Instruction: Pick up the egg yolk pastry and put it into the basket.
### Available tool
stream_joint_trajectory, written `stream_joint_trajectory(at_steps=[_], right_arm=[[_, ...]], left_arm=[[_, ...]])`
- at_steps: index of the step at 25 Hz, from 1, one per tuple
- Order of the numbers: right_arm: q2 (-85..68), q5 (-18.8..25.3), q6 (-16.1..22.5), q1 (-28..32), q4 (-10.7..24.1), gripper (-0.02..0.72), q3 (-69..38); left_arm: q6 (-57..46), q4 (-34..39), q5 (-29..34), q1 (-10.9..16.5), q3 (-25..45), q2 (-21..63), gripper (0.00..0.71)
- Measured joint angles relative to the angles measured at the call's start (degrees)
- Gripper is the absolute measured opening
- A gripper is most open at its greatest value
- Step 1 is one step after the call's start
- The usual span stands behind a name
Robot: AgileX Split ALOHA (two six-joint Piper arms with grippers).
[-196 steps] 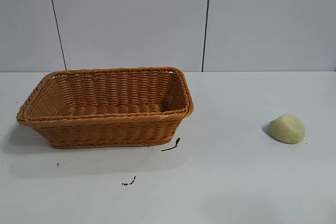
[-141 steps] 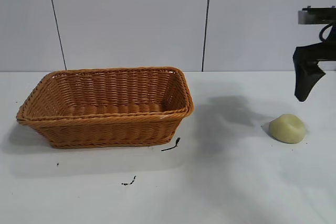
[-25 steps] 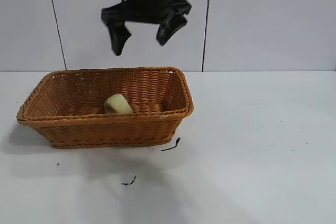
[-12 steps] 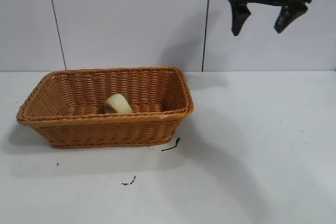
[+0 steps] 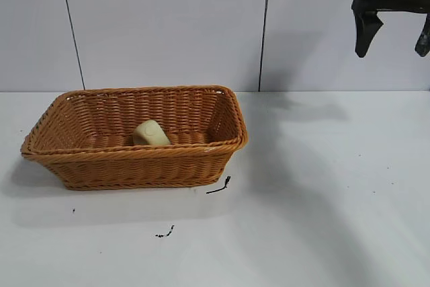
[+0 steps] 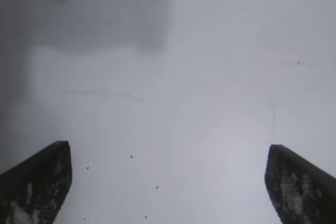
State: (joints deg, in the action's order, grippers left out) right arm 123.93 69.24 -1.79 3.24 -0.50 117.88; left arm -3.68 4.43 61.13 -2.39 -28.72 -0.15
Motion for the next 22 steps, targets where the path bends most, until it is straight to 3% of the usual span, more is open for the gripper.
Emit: stream_joint_trajectory(at_steps=[5,18,22], right_arm=[[-11.6,-0.1,0.0,0.1,-0.5,0.694,-12.1],[-62.5,0.1,-1.5,0.1,-0.5,0.694,-60.5],[-78.9,-3.9,-1.5,0.1,-0.5,0.694,-72.1]], left_arm=[[0.0,0.0,0.0,0.0,0.0,0.0,0.696],[0.0,0.0,0.0,0.0,0.0,0.0,0.696],[0.0,0.0,0.0,0.0,0.0,0.0,0.696]])
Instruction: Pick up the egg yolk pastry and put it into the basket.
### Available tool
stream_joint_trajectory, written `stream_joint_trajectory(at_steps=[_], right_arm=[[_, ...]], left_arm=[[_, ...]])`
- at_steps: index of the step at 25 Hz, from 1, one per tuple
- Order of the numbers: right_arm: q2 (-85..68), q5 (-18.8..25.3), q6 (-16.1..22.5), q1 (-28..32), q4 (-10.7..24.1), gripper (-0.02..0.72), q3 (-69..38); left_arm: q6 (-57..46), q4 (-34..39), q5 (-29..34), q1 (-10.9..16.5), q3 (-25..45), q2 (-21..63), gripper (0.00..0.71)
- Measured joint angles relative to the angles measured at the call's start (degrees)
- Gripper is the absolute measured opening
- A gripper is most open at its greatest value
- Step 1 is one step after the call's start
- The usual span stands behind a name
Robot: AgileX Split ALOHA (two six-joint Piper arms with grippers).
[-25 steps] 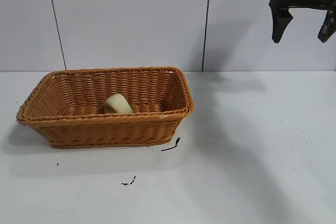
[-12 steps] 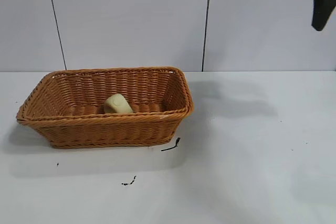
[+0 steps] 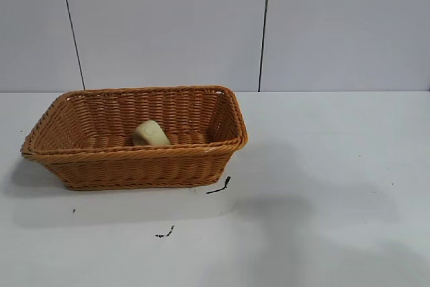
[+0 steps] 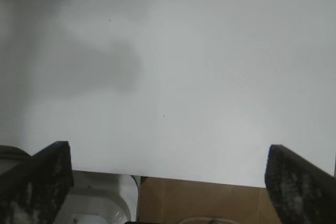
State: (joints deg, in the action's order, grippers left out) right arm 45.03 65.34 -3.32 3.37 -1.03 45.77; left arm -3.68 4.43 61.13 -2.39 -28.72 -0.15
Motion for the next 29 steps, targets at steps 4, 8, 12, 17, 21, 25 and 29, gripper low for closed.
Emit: stream_joint_trajectory(at_steps=[4,8,12,17,21,25,29], right_arm=[[-15.8,-3.5,0.0,0.0,0.0,0.694,-8.7],[-28.9,-4.5,0.0,0.0,0.0,0.694,-15.1],[-39.6,-6.3,0.0,0.0,0.0,0.694,-17.2],[-45.3,-6.6,0.0,0.0,0.0,0.694,-17.2],[-45.3,-6.6,0.0,-1.7,0.0,0.694,-17.2],[-45.3,-6.6,0.0,-3.5,0.1,0.694,-17.2],[-45.3,-6.6,0.0,-3.6,0.1,0.694,-17.2]], left_arm=[[0.0,0.0,0.0,0.0,0.0,0.0,0.696],[0.0,0.0,0.0,0.0,0.0,0.0,0.696],[0.0,0.0,0.0,0.0,0.0,0.0,0.696],[0.0,0.0,0.0,0.0,0.0,0.0,0.696],[0.0,0.0,0.0,0.0,0.0,0.0,0.696],[0.0,0.0,0.0,0.0,0.0,0.0,0.696],[0.0,0.0,0.0,0.0,0.0,0.0,0.696]])
